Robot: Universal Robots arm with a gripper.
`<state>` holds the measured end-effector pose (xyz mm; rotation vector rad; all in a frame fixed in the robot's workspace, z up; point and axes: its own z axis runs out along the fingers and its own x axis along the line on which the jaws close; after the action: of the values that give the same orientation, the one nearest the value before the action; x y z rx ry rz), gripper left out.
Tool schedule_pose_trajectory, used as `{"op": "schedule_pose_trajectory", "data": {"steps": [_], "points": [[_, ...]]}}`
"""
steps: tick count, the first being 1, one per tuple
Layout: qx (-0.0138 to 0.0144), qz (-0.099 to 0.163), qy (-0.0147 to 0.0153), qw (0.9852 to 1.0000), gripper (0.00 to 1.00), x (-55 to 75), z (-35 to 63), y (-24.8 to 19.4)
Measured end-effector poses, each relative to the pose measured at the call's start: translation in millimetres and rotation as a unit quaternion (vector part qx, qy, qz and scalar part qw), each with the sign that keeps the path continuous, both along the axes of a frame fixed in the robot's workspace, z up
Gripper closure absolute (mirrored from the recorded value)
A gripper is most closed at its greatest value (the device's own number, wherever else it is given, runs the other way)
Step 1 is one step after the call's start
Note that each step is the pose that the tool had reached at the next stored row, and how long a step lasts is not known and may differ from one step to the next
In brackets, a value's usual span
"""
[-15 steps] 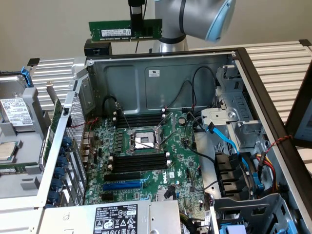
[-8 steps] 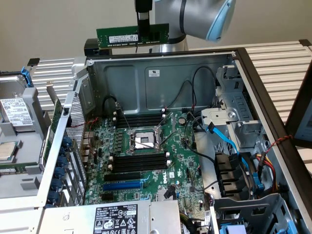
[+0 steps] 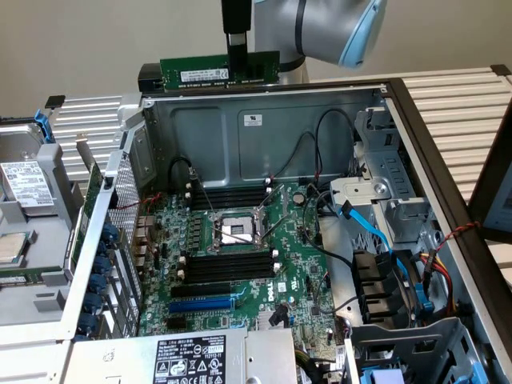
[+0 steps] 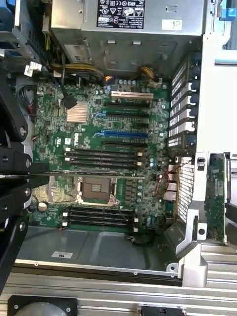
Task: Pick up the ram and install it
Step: 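Pick up the ram and move it above insertion slot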
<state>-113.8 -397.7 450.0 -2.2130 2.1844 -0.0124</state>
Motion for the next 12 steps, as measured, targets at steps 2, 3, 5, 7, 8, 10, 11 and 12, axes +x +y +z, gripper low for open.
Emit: {"op": "schedule_pose_trajectory", "data": {"steps": [2, 3, 5, 7, 8, 10, 11, 12], "points": [[0.0000, -0.005, 0.0000, 1.0000, 0.86, 0.0, -2.5, -1.1], [-0.0001, -0.007, 0.0001, 1.0000, 0.86, 0.0, -4.2, -1.1], [0.0000, -0.012, 0.0000, 0.9999, 0.86, 0.0, -8.0, -1.1], [0.0000, -0.015, 0.0000, 0.9999, 0.86, 0.0, -11.5, -1.3], [-0.0001, -0.017, 0.0000, 0.9999, 0.86, 0.0, -13.5, -1.3], [-0.0001, -0.019, 0.0000, 0.9998, 0.86, 0.2, -17.1, -1.3], [0.0000, -0.021, 0.0000, 0.9998, 0.86, 0.4, -18.9, -1.4], [0.0000, -0.021, 0.0000, 0.9998, 0.86, 0.5, -20.8, -1.4]]}}
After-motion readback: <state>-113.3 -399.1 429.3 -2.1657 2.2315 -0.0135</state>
